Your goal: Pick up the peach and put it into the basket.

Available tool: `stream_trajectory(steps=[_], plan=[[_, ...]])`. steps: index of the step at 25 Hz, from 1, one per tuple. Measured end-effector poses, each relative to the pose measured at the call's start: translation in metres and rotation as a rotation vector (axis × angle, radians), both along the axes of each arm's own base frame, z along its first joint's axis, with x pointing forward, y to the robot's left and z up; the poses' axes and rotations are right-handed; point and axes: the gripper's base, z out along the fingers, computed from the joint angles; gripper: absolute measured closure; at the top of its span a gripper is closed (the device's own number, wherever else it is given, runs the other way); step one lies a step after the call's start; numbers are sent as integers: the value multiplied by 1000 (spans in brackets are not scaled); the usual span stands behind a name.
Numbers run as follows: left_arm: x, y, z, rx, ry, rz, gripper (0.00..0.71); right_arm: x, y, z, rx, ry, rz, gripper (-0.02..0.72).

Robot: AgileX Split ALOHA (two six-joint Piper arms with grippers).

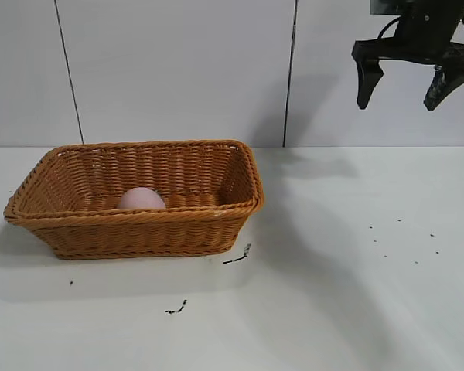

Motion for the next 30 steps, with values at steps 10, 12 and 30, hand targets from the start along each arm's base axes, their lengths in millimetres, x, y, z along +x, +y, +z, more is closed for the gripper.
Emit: stream_trajectory(steps=[10,12,30], plan=[[0,0,0,0,0,0,17,-200,-6,65,-2,-58,0,8],[0,0,0,0,0,0,17,-238,-8,63,-2,-100,0,8],[0,0,0,0,0,0,17,-424,-14,0,13,-703,-4,8]])
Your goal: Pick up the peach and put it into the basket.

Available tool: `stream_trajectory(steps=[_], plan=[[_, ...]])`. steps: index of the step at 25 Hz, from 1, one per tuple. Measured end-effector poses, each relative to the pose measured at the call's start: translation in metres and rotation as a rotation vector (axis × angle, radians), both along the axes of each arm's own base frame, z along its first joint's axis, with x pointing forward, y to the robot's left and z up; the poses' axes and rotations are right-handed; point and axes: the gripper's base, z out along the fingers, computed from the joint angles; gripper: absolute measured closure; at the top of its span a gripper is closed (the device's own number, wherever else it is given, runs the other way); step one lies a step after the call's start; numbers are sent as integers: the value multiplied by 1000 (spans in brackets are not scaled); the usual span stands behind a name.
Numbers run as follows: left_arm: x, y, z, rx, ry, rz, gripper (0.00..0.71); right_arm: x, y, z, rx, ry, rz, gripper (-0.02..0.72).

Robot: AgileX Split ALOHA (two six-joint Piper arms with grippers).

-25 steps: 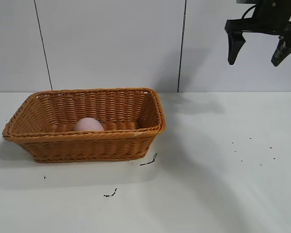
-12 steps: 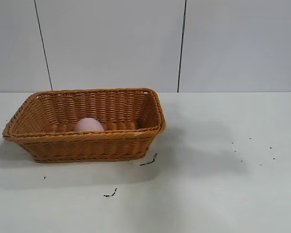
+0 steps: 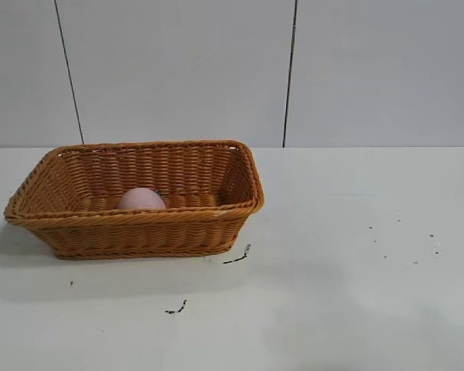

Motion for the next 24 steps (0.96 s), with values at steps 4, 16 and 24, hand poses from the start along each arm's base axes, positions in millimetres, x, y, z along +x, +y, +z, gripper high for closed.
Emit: stream_trajectory(steps=[4,16,24], plan=[[0,0,0,0,0,0,17,-13,-1,1,-3,-81,-3,8],[0,0,0,0,0,0,17,-19,-1,1,4,-125,0,8],[0,0,0,0,0,0,17,-19,-1,1,4,-125,0,8]])
